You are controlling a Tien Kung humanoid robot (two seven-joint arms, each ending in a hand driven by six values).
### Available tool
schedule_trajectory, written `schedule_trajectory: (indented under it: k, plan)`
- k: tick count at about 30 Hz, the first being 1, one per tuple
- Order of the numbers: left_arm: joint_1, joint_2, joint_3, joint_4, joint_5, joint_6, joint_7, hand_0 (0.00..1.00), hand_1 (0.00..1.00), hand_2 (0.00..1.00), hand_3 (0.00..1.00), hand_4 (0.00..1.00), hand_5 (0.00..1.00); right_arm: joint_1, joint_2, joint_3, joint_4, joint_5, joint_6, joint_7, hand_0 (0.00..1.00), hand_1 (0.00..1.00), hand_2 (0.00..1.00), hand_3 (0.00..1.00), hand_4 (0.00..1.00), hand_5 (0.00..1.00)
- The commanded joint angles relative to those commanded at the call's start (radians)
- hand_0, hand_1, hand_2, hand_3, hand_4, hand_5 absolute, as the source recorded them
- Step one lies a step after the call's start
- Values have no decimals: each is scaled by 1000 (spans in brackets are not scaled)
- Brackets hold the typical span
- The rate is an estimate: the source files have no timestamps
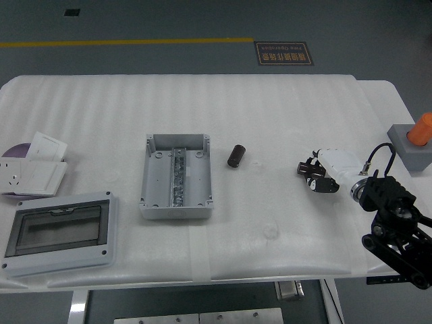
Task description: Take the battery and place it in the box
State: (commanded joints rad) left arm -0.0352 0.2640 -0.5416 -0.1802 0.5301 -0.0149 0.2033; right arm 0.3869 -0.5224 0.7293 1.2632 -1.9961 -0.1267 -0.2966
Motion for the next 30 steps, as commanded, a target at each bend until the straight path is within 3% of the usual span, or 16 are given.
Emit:
schedule_trajectory:
  k: [6,14,17,23,30]
  plan:
    - [0,-1,-2,0,1,1,-1,579,629,537,553,611,250,-4,-2,8,19,15,-24,10,439,510,489,642,496,297]
    - [1,-2,-11,0,8,3,1,578,629,541,559,611,253,10,15,4,122,76,-73,28,424,499,467,647,505,311]
    - [2,-2,-16,0,15,3,3,578,629,541,559,611,253,24,39,-15,167,107,-92,32,424,499,467,647,505,311]
    - [3,-3,-27,-1,31,2,8,577,629,541,559,617,265,70,122,-101,236,260,-186,106,422,499,460,650,503,306]
    - [5,-3,-35,-2,43,1,10,577,629,541,559,623,271,128,207,-220,243,433,-277,199,430,499,461,658,503,305]
